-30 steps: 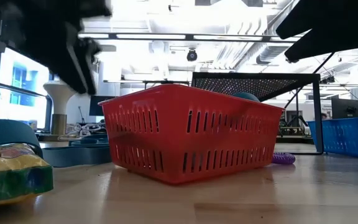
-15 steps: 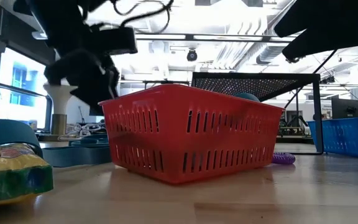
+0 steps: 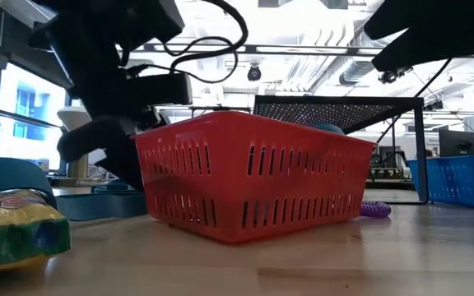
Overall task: Pick & Place Office Desk Supplies
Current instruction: Put the yellow spring keychain into the blue basket
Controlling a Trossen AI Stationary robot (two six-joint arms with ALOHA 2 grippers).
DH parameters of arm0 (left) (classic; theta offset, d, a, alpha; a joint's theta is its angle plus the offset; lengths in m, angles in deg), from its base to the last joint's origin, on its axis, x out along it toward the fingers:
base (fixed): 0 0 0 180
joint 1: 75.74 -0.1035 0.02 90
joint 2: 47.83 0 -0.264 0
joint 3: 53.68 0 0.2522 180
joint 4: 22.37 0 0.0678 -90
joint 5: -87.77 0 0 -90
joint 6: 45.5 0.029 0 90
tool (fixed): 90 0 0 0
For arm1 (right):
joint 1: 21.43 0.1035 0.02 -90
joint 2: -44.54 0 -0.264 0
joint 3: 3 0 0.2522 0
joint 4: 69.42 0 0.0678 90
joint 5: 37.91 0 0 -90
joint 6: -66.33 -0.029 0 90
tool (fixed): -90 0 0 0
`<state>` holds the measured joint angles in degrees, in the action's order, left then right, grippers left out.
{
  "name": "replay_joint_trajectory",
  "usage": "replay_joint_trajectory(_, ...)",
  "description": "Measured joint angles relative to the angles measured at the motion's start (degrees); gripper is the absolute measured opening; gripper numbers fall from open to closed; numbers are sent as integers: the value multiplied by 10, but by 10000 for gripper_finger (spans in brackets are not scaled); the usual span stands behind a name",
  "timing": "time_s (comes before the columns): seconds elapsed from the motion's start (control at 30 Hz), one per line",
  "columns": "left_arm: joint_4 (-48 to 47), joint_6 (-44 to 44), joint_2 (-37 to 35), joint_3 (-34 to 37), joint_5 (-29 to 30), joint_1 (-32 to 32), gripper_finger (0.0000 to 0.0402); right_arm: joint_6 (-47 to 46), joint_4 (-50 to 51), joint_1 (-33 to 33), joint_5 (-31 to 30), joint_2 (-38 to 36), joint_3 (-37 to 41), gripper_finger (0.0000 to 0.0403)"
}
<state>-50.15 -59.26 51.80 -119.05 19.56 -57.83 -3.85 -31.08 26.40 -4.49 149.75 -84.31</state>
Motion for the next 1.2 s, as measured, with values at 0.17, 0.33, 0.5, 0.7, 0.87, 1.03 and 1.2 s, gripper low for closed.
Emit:
replay_joint_trajectory(0.17, -4, -30, 13, -1, -20, -8, 112, 2, -2, 0, -2, 0, 0, 183)
replay_joint_trajectory(0.33, -11, -67, 18, -1, -84, -30, 69, 1, -3, 0, -2, 0, 0, 183)
replay_joint_trajectory(0.5, -14, -61, 18, 0, -66, -25, 13, 0, -4, 0, 0, 0, 0, 183)
replay_joint_trajectory(0.7, -26, -57, -14, 1, 10, 13, 10, 9, -4, 0, 0, 0, 0, 183)
replay_joint_trajectory(0.87, -16, -50, -89, -4, 93, 67, 8, 14, -16, 0, 0, 0, 0, 183)
replay_joint_trajectory(1.03, 43, -20, -136, -2, 185, 143, 8, 63, -66, 0, 0, 0, 0, 183)
replay_joint_trajectory(1.2, 202, 58, -128, -3, 192, 206, 8, 173, -165, -2, 1, 0, 0, 183)
